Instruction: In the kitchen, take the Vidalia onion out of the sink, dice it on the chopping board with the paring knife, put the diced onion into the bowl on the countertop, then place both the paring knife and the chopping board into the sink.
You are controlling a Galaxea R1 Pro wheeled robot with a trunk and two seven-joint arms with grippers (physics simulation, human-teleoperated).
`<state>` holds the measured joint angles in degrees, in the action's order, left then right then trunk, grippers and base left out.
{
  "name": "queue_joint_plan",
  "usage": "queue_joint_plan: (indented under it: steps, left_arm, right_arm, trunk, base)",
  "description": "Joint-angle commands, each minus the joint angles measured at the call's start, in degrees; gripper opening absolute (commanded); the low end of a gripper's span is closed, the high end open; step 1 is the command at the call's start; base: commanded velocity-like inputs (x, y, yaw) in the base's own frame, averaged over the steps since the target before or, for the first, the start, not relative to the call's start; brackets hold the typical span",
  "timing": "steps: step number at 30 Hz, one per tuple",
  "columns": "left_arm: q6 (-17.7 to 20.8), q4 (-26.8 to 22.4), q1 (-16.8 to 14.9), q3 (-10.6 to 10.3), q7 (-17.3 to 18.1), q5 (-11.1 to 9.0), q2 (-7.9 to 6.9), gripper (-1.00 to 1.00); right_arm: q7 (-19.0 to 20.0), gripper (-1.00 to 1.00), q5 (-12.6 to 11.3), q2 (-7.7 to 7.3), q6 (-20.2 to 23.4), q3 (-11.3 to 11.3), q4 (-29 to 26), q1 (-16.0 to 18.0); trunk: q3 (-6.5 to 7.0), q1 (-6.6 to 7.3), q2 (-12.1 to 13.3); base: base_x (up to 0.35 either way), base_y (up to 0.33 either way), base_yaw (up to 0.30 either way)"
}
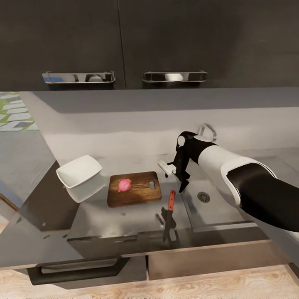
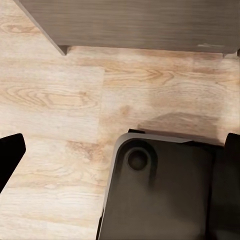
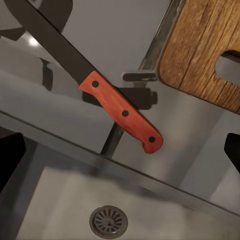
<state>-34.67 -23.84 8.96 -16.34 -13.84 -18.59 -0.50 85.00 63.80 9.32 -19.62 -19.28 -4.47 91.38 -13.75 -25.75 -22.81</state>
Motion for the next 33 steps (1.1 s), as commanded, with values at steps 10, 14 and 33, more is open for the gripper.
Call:
queue_joint_plan:
  steps: [10,14,33]
  left_arm:
    - [-8.5,-0.9,0.0,-0.8,-0.7,-0.2,-0.13,1.00]
    - [-13.6,-0.5,0.0,-0.9,-0.8,-0.2,-0.11,1.00]
    - [-14.8,0.6,0.0,-1.0,-0.8,-0.2,-0.10,1.00]
  right_arm:
    - [0.0,1.00,0.2,0.02,-0.3,0.1,0.0,0.0]
    - [0.0,1.00,0.2,0.05,-0.3,0.1,0.0,0.0]
    - [0.0,1.00,0.2,-0.04,-0.3,0.1,0.1,-0.7]
  trunk:
    - [-1.01,-0.03,-0.1]
    - [-1.38,-0.03,-0.1]
    - [-3.11,-0.03,-0.1]
  base:
    - [0.000,0.000,0.000]
    - [0.000,0.000,0.000]
    - [0.000,0.000,0.000]
